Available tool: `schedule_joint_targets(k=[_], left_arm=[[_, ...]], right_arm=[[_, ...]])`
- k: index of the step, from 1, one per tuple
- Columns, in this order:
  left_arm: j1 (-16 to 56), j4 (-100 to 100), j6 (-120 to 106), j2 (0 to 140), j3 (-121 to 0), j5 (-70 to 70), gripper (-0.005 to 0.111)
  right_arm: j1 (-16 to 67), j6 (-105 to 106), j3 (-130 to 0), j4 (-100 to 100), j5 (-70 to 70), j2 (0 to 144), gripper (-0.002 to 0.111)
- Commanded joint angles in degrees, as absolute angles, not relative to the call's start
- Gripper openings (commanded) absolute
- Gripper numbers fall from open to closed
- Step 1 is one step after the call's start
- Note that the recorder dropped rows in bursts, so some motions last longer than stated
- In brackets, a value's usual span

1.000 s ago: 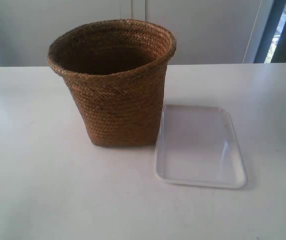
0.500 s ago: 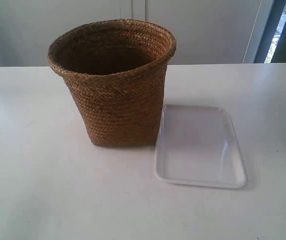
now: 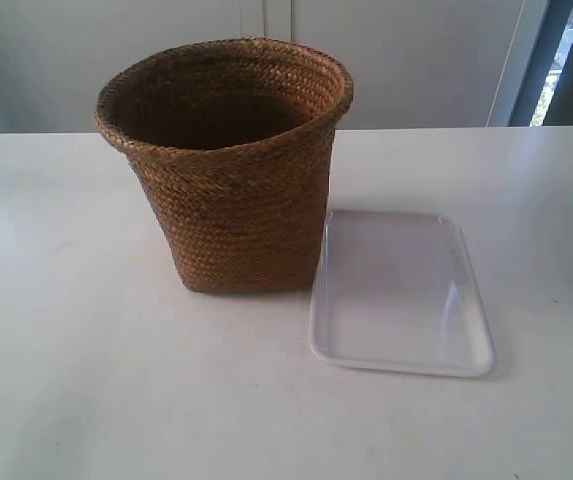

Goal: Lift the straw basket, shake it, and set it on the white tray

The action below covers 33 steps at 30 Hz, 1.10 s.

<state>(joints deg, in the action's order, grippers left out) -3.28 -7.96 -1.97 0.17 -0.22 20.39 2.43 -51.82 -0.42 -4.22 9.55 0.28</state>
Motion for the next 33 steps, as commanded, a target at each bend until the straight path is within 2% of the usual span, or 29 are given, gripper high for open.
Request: schedule_joint_targets(k=[1,5,10,13,15,18,21,24,29,33], left_arm=[[-3.3,-11.1,13.6,0.0,0.0,24.9,0.000],[-3.3,-15.3,40.4,0.0,0.0,16.6,0.000],[-3.3,-15.3,42.2,0.0,0.0,5.0,0.000],[-3.3,-15.3,42.2,0.0,0.0,5.6,0.000],[-3.3,-15.3,42.2,0.0,0.0,11.0,0.000],[-3.3,-15.3,31.0,0.0,-1.6,20.1,0.000],[-3.3,-19.9,13.7,2.7,-10.0,14.4,0.000],[-3.3,-25.7,3.9,8.4,-16.6,14.3,0.000],[-3.3,-33.0,4.2,17.9,-22.3,19.9,0.000],[-3.3,-32.7,4.2,19.8,-22.4,10.5,0.000]], right_arm=[[2.3,-58.0,0.0,-4.3,3.9,0.0,0.000],[2.3,-69.9,0.0,-4.3,-6.1,0.0,0.000],[2.3,-71.2,0.0,-4.3,-9.5,0.0,0.000],[2.3,-70.7,0.0,-4.3,-6.2,0.0,0.000],[2.3,-66.1,0.0,-6.3,-2.1,0.0,0.000],[2.2,-52.0,-1.0,-9.1,4.3,0.0,0.000],[2.2,-42.9,-8.5,-9.0,-2.5,2.5,0.000],[2.2,-38.8,-16.9,-10.6,-8.3,9.0,0.000],[2.3,-38.8,-28.7,-13.5,-11.0,24.2,0.000],[2.3,-40.3,-31.6,-11.4,-14.0,29.1,0.000]])
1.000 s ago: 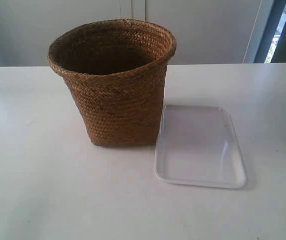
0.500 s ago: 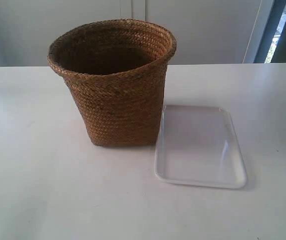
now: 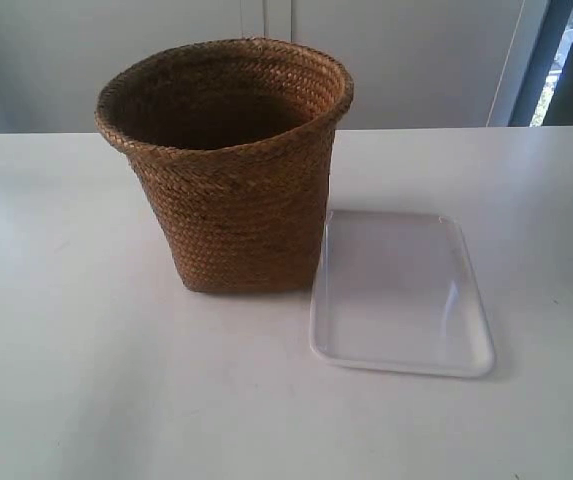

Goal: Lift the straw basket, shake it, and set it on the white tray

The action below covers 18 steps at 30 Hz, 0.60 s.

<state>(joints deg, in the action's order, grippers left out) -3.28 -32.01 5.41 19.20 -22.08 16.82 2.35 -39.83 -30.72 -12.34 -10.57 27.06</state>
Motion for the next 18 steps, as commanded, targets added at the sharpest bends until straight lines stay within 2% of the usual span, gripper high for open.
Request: schedule_joint_targets(k=[1,5,8,13,18], left_arm=[[-3.3,-32.6,0.0,19.9,-22.4,12.3,0.000],[-3.3,-32.7,0.0,21.1,-23.1,13.5,0.000],[-3.3,-32.7,-1.4,28.2,-28.8,13.1,0.000],[-3.3,-32.6,-7.8,46.9,-43.7,-3.5,0.000],[-3.3,-32.1,-7.9,56.2,-51.4,-9.5,0.000]], right_arm=[[2.3,-39.0,-31.6,-12.1,-13.2,29.7,0.000],[2.3,-34.1,-33.1,-12.7,-7.2,33.2,0.000],[2.3,-33.0,-40.4,-12.7,-8.2,42.0,0.000],[2.3,-23.4,-60.4,-12.6,-24.9,58.8,0.000],[2.3,-10.5,-73.5,-8.6,-39.5,67.2,0.000]])
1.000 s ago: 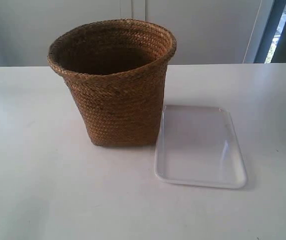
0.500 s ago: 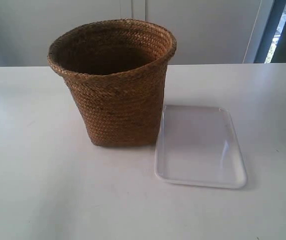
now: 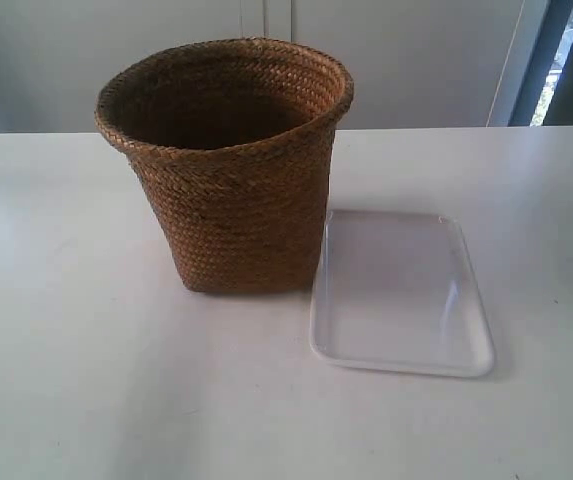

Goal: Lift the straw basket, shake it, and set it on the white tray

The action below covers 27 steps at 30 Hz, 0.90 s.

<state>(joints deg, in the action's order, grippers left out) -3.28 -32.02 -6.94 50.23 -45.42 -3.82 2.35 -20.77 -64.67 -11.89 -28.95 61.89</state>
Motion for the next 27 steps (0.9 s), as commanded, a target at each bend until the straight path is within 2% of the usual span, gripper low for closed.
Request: schedule_joint_targets(k=[1,6,15,18,20,22,24,27], left_arm=[[-3.3,-31.3,-7.9,57.9,-53.4,-11.0,0.000],[-3.3,-28.3,-7.9,64.6,-62.4,-15.1,0.000],[-3.3,-29.2,-7.5,65.1,-63.0,-19.2,0.000],[-3.3,-29.2,-7.5,66.5,-64.6,-24.7,0.001],[-3.3,-29.1,-7.7,68.1,-65.9,-27.8,0.008],[-3.3,-29.1,-7.7,69.6,-67.9,-30.8,0.020],[-3.3,-29.4,-7.7,70.8,-69.9,-33.3,0.034],[-3.3,-30.3,-7.7,72.2,-72.4,-36.1,0.048]], right_arm=[[2.3,-8.4,-75.3,-7.7,-42.4,68.8,0.000],[2.3,0.6,-87.1,-0.9,-59.6,77.7,0.000],[2.3,0.0,-88.1,6.9,-59.0,78.7,0.000],[2.3,0.0,-88.2,10.6,-58.9,79.7,0.003],[2.3,0.4,-88.5,14.1,-58.7,80.5,0.011],[2.3,2.8,-88.9,16.9,-58.9,81.3,0.023],[2.3,4.7,-88.9,18.4,-58.9,81.9,0.039],[2.3,5.4,-88.9,20.0,-57.3,83.1,0.062]])
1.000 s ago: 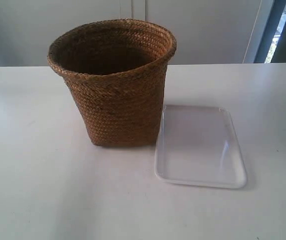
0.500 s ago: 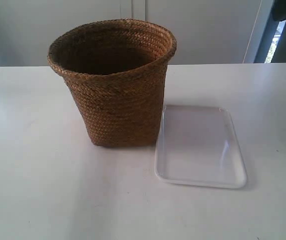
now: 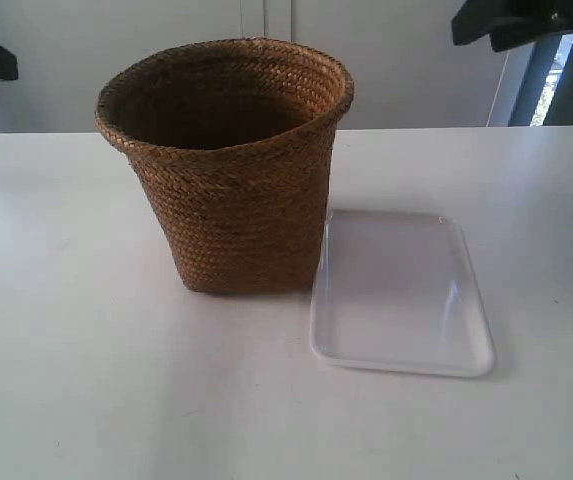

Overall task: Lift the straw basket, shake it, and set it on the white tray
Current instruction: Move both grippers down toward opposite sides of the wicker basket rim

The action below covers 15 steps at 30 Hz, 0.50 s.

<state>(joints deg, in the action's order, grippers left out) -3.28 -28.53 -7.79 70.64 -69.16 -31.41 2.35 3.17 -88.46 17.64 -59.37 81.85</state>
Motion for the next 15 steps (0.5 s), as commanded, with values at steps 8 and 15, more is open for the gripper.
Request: schedule_joint_targets(k=[8,15], left_arm=[[-3.3,-30.4,-8.0,73.3,-73.2,-37.9,0.052],[-3.3,-30.2,-10.5,76.6,-73.3,-37.5,0.052]], right_arm=[[2.3,4.2,-88.5,20.5,-56.3,83.5,0.068],[2.4,4.8,-88.5,27.3,-48.7,83.6,0.068]])
